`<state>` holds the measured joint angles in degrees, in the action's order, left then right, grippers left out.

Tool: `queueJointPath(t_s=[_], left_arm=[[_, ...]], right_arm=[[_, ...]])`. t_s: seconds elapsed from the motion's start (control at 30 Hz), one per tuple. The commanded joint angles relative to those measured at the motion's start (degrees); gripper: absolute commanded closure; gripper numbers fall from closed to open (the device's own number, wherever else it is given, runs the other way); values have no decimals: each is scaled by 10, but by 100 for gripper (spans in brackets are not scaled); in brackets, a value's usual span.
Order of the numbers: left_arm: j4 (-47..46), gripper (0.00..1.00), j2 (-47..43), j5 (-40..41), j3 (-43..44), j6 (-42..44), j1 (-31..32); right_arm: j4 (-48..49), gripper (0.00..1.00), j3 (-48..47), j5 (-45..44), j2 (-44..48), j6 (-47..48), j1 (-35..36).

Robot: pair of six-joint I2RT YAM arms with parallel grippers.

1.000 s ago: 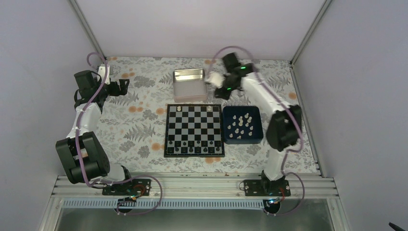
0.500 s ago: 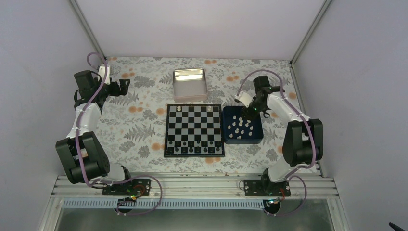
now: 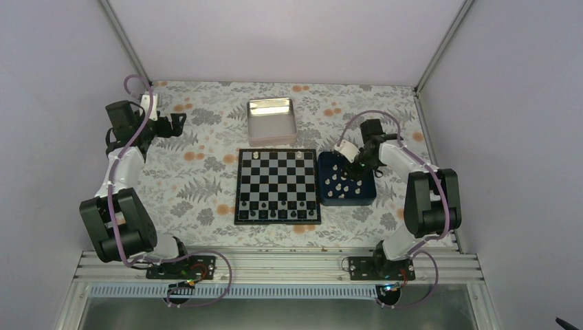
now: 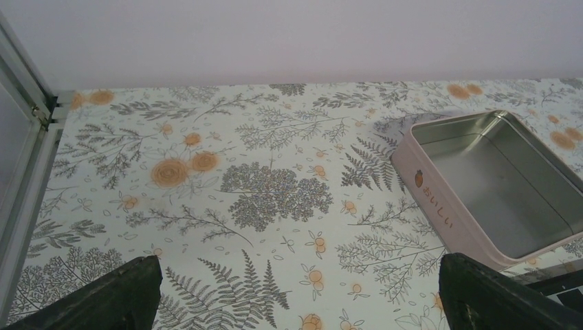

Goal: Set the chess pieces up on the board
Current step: Pick up the chess piece from the storage box.

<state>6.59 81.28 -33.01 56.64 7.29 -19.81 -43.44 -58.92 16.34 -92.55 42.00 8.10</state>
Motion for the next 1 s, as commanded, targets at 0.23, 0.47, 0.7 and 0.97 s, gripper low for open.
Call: queueJointPath(t_s=[0.23,0.47,0.7,0.97], left_arm=[[-1,0,5,-18,-6,8,-9],[-1,0,4,-25,-7,8,-12],[0,0,2,-30,-7,9,-14],[1,0,1,-34,-6,8,-15]], right_arm=[[45,66,8,6,-24,-7,-4],[45,66,15,-11,-23,-5,-6],[44,79,18,-7,-24,-2,-11],[29,93,4,2,-24,2,-11]])
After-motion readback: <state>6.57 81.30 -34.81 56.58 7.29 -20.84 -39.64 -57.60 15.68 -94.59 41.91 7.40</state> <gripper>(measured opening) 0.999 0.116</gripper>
